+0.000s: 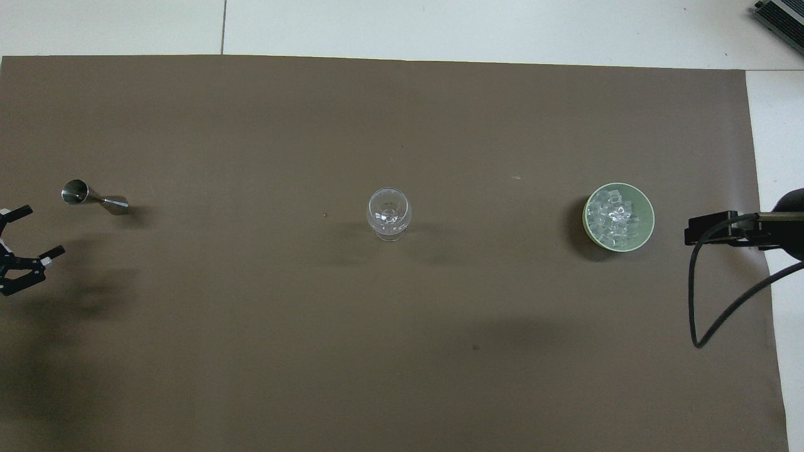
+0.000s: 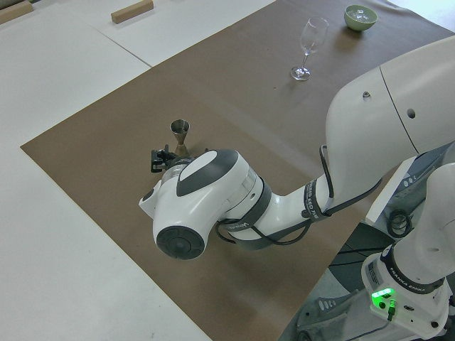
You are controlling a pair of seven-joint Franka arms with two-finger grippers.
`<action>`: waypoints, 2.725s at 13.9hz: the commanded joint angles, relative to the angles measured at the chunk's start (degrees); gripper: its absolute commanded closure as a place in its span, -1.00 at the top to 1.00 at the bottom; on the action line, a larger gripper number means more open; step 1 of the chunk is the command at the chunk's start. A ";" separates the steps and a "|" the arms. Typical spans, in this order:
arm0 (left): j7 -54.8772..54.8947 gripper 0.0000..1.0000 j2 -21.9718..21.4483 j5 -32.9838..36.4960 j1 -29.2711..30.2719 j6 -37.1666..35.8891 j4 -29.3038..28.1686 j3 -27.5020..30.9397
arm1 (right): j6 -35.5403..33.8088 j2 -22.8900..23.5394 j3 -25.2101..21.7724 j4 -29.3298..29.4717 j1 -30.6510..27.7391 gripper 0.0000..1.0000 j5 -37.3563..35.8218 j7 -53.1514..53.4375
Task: Pour wine and add ice with both arms
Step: 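Reach the left gripper toward the silver jigger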
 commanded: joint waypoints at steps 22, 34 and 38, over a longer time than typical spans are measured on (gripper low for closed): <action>9.91 1.00 9.51 -16.44 -2.64 1.62 -0.86 -0.71 | 0.64 -0.57 0.11 -0.88 -0.24 1.00 0.27 -1.33; 12.46 1.00 9.87 -21.45 -5.01 1.52 -1.03 -0.80 | 0.64 -0.57 0.11 -0.88 -0.24 1.00 0.27 -1.33; 13.25 1.00 9.96 -22.25 -5.45 1.96 -1.12 -0.71 | 0.64 -0.57 0.11 -0.88 -0.24 1.00 0.27 -1.33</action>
